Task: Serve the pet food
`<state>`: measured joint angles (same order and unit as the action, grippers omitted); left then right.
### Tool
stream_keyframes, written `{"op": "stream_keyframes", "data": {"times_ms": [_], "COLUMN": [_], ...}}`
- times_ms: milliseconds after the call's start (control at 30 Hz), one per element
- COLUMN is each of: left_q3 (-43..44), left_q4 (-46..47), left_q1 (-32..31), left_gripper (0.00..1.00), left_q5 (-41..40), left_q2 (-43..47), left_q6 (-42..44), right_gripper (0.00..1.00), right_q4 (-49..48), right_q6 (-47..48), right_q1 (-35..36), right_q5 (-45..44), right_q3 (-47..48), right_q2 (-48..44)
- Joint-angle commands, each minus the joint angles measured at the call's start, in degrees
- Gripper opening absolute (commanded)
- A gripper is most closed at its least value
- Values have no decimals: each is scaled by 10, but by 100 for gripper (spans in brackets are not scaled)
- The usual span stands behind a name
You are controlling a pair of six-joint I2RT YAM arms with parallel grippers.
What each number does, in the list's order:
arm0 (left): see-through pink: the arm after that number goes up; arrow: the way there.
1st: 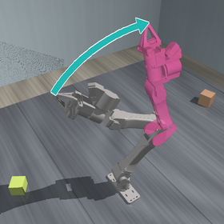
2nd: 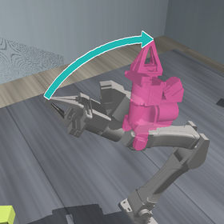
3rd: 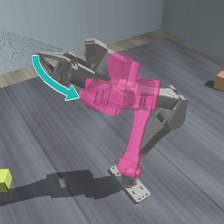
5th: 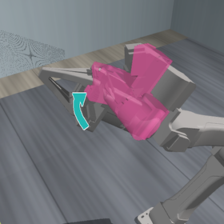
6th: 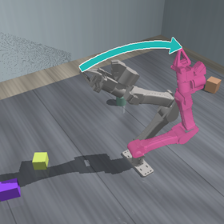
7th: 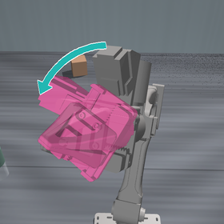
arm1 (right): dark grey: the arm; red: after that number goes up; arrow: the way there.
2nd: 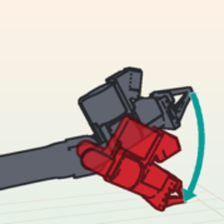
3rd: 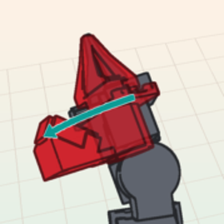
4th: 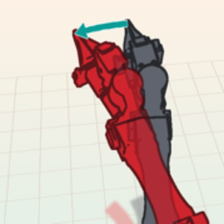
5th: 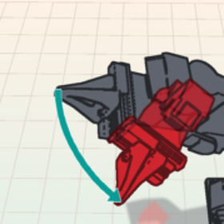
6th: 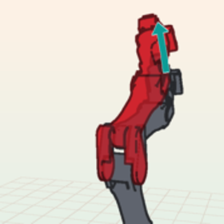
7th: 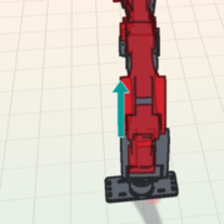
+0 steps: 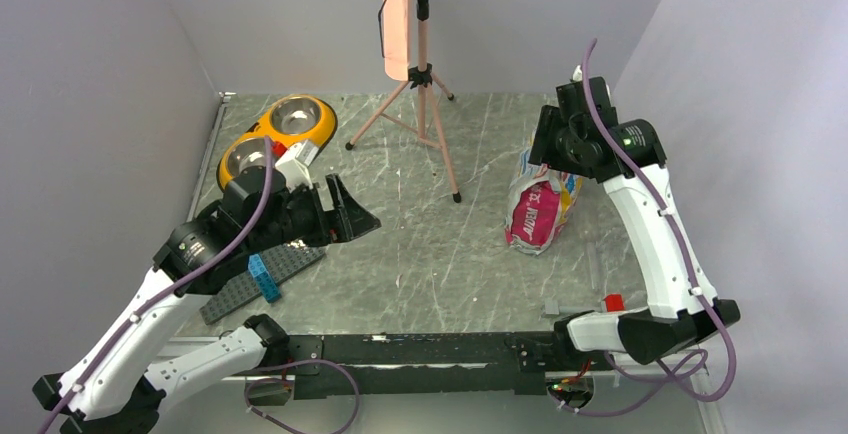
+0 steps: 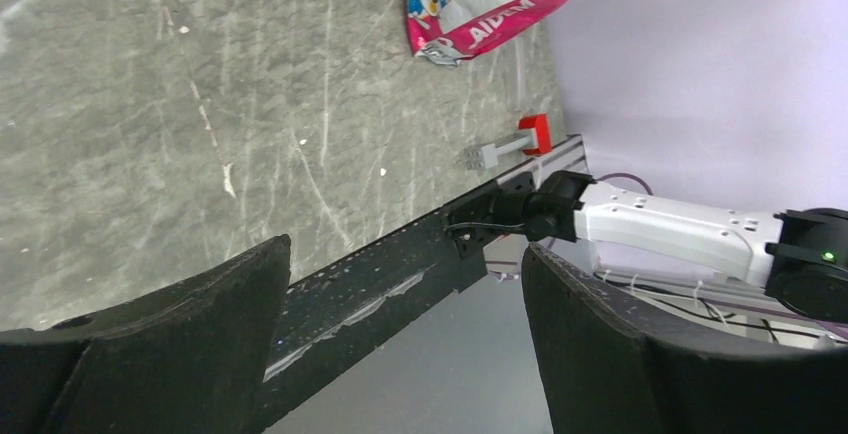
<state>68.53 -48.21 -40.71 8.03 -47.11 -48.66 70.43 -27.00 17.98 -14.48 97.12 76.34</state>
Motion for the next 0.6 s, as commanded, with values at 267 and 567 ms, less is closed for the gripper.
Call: {"op": "stream_keyframes", "data": {"times_ms": [267,567], "left_q3": [130,142], "left_q4": [-137,-123], "left_q1": [-2,-2], "left_gripper": [90,93], "left_q5": [-174,-173], "left_q2": [3,-8], "left_q6": [157,274], "right_gripper": [54,10], "right_q4": [7,38], "right_q6": [2,42], "right_q1": [0,1], "right_q5": [-33,-7], "right_q3": [13,34], "right_q2": [8,59]}}
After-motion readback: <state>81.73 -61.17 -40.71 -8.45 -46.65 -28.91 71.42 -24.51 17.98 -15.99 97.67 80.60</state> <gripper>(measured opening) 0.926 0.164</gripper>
